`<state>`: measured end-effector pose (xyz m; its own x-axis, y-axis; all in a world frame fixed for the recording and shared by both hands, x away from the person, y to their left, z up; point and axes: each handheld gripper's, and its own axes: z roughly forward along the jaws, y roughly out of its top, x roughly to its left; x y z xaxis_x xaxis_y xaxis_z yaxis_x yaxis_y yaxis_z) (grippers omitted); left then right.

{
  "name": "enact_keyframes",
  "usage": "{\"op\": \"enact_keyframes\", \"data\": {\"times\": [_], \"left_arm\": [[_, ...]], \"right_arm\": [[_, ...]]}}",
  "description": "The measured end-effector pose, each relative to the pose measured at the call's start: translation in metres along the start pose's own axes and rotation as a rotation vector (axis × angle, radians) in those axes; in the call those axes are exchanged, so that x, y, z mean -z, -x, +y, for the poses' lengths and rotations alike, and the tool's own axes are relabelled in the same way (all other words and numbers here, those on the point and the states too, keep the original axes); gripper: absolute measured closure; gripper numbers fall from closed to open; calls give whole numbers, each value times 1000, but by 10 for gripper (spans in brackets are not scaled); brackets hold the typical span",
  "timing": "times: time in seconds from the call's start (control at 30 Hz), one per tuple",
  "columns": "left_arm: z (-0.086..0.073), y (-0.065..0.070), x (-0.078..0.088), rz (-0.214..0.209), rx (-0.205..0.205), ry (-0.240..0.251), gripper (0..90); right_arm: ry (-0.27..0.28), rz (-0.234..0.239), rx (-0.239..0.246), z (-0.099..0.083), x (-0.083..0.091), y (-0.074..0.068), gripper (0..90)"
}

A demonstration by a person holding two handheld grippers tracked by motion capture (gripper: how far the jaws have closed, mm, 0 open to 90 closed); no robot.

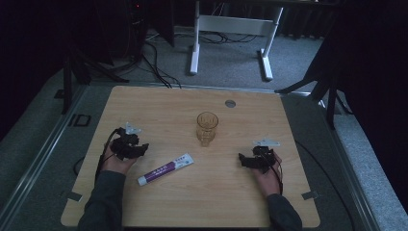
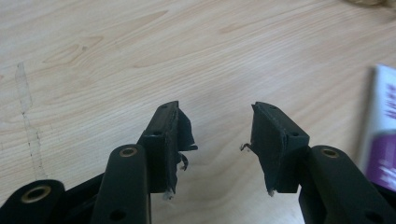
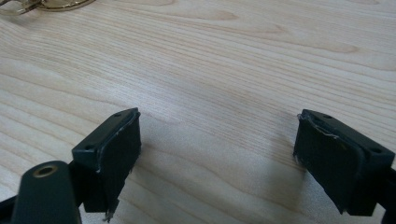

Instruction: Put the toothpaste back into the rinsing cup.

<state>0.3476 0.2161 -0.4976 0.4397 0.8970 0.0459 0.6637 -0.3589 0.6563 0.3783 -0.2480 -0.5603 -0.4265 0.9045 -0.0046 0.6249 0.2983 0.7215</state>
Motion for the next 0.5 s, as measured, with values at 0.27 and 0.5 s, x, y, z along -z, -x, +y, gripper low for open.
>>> {"op": "enact_keyframes", "data": {"times": [0.27, 0.5], "left_arm": [[-1, 7, 16, -29, -34, 25, 513], [-2, 13, 27, -61, -60, 33, 508]], "right_arm": [[0, 0, -1, 0, 0, 0, 147], [0, 0, -1, 0, 0, 0, 147]]}}
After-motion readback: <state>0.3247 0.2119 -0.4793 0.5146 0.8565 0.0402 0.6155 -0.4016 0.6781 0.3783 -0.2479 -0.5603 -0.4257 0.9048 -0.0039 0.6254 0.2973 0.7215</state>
